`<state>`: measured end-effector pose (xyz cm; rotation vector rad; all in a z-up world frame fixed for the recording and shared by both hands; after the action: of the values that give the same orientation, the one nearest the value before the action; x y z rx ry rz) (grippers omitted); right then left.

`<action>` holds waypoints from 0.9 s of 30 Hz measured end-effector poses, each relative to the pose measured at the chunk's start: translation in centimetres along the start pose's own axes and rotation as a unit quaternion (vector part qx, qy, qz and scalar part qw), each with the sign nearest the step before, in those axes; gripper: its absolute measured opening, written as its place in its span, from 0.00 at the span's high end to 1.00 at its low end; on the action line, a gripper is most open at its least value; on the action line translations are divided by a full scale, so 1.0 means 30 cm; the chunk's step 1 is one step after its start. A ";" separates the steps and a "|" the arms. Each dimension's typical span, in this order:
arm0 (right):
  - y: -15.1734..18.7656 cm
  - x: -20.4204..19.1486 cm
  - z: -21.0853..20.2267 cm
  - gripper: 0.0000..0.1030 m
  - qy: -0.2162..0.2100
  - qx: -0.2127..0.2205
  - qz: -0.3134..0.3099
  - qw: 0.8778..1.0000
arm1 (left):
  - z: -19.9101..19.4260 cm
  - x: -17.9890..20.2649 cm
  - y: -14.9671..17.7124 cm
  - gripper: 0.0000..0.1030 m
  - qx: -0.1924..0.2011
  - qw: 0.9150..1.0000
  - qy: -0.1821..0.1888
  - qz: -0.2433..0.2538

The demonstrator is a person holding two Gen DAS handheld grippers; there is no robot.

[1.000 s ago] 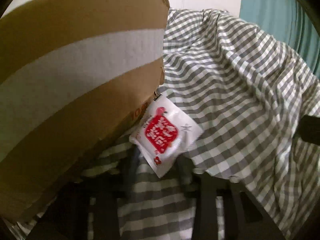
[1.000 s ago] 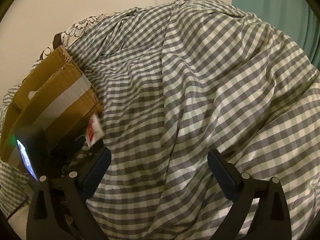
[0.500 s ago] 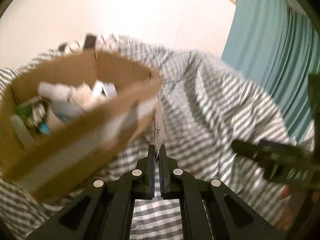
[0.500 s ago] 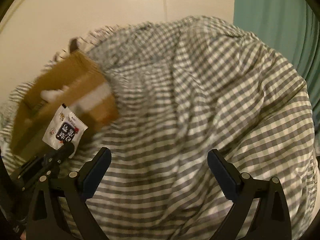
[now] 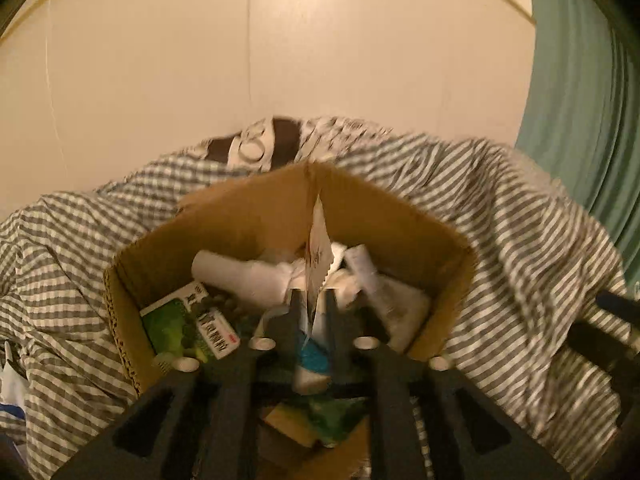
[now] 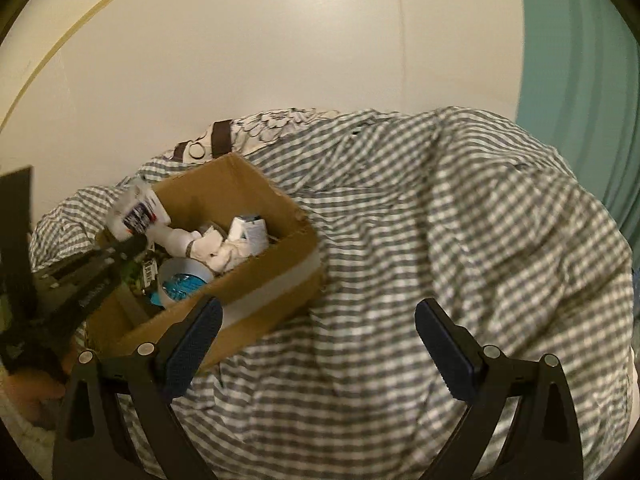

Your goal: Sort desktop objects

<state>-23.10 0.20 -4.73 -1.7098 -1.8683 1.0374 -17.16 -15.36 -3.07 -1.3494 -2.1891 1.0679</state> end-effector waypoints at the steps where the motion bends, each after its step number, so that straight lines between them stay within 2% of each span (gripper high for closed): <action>1: -0.001 -0.007 0.009 0.05 0.001 0.000 0.001 1.000 | 0.004 -0.006 0.012 0.31 0.000 1.000 -0.007 0.000; 2: -0.004 -0.011 0.014 0.05 0.002 -0.001 0.003 1.000 | -0.018 -0.021 0.017 0.20 0.006 1.000 -0.008 -0.003; 3: -0.004 -0.011 0.020 0.05 0.001 -0.002 0.007 1.000 | -0.030 -0.024 0.032 0.14 0.018 1.000 -0.003 -0.008; 4: -0.001 -0.011 0.022 0.05 -0.001 -0.003 0.010 1.000 | -0.046 -0.025 0.045 0.14 0.027 1.000 0.006 -0.013; 8: 0.036 0.000 -0.015 0.05 0.016 0.003 0.017 1.000 | -0.080 -0.019 0.071 0.13 0.011 1.000 0.007 -0.020; 10: 0.070 0.012 -0.053 0.05 0.022 0.007 0.029 0.999 | -0.134 -0.017 0.102 0.05 0.019 0.999 0.006 -0.032; 12: 0.095 0.024 -0.087 0.04 0.020 0.010 0.041 0.999 | -0.198 -0.017 0.133 0.00 0.043 0.998 0.003 -0.049; 13: 0.108 0.031 -0.109 0.03 0.021 0.014 0.045 0.999 | -0.240 -0.016 0.154 0.00 0.066 0.996 0.005 -0.057; 15: 0.123 0.041 -0.143 0.02 0.031 0.022 0.048 0.998 | -0.278 -0.007 0.163 0.00 0.076 0.995 0.012 -0.059; 17: 0.131 0.055 -0.170 0.00 0.038 0.032 0.053 0.997 | -0.299 0.012 0.159 0.00 0.067 0.996 0.024 -0.053; 24: 0.140 0.082 -0.187 0.00 0.041 0.043 0.071 0.996 | -0.332 0.025 0.171 0.00 0.072 0.995 0.007 -0.062; 27: 0.149 0.081 -0.179 0.00 0.050 0.043 0.066 0.996 | -0.316 0.030 0.169 0.00 0.050 0.997 0.001 -0.055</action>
<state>-16.62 3.80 -5.05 -1.8210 -1.6436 1.0451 -8.52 -9.32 -0.79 -1.1731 -2.1500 1.1190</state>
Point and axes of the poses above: each gripper's, at about its wrist camera, not at the fingertips, and z roughly the way its jaws point, x to its right, y to its underside, the point moved 3 cm from there along z, roughly the way its jaws point, and after that the axes turned 2 degrees about -z, right-handed, at the moved point
